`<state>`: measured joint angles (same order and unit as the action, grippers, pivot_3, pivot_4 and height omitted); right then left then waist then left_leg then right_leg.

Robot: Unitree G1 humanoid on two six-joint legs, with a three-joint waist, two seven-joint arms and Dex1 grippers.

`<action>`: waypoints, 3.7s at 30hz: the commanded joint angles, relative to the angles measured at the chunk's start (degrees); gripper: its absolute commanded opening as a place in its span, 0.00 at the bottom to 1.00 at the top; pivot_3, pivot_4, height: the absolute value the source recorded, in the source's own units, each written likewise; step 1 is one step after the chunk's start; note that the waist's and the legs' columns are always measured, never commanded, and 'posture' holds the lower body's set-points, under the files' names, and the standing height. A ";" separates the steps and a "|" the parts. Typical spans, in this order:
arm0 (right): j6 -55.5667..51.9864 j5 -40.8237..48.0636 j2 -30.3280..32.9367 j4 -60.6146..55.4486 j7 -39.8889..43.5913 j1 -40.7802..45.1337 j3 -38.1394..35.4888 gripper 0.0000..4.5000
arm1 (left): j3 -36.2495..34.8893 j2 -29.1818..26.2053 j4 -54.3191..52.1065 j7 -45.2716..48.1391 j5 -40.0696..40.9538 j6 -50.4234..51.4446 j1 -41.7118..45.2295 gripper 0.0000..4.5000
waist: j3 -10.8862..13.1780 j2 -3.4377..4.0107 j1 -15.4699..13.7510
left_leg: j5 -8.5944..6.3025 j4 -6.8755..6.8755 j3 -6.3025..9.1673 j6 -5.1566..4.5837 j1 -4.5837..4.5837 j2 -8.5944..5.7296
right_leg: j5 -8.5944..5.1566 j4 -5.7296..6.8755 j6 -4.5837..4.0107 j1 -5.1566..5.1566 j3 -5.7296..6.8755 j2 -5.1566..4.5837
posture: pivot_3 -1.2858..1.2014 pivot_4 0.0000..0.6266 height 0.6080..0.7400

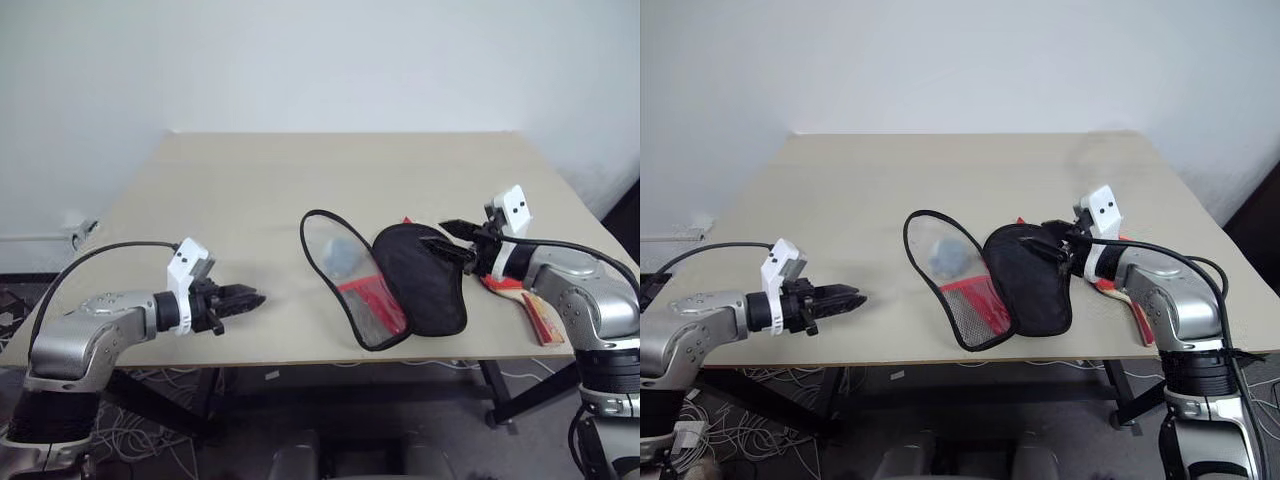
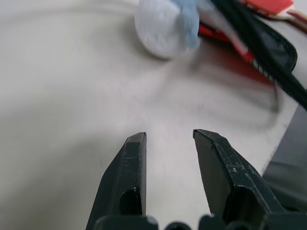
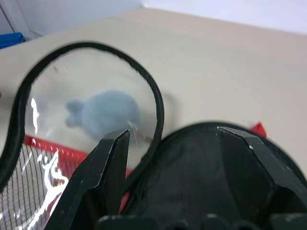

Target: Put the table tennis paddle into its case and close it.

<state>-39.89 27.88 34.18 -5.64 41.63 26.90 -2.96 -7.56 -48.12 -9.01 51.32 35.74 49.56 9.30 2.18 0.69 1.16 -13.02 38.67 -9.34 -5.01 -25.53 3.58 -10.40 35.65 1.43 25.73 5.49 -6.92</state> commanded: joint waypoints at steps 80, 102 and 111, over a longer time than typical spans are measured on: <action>-19.22 -9.08 10.39 14.02 -11.94 -9.38 -7.84 0.26 | 14.77 7.28 -1.57 15.63 -4.59 -8.82 19.49 0.37 | 0.00 -0.01 0.11 | -0.05 0.42 0.20 -0.15 0.00 -0.08 | -0.01 0.03 0.01 -0.38 0.02 0.16 | 0.52 0.00 0.88; -32.01 -6.23 6.05 4.33 -21.39 5.35 -14.92 0.26 | 14.99 7.61 1.36 14.97 -5.01 -8.58 21.21 0.37 | 0.03 0.05 0.02 | -0.04 0.44 0.19 -0.14 -0.02 -0.02 | 0.00 0.08 0.01 -0.33 0.02 0.14 | 0.52 0.00 0.88; -40.36 -9.04 -8.12 -2.92 -32.25 10.12 -13.23 0.26 | 15.67 8.61 4.32 15.78 -6.29 -9.15 23.33 0.37 | 0.01 0.08 0.25 | -0.03 0.40 0.14 -0.11 -0.05 0.00 | 0.02 0.13 0.03 -0.28 0.02 0.19 | 0.52 0.00 0.88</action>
<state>-79.70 19.50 26.69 -4.74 11.53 34.34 -15.39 8.32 -39.53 -4.41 66.71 29.90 41.48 30.66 2.20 0.77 1.41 -13.04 39.07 -9.21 -5.11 -25.59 3.60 -10.37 35.79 1.48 25.47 5.51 -6.73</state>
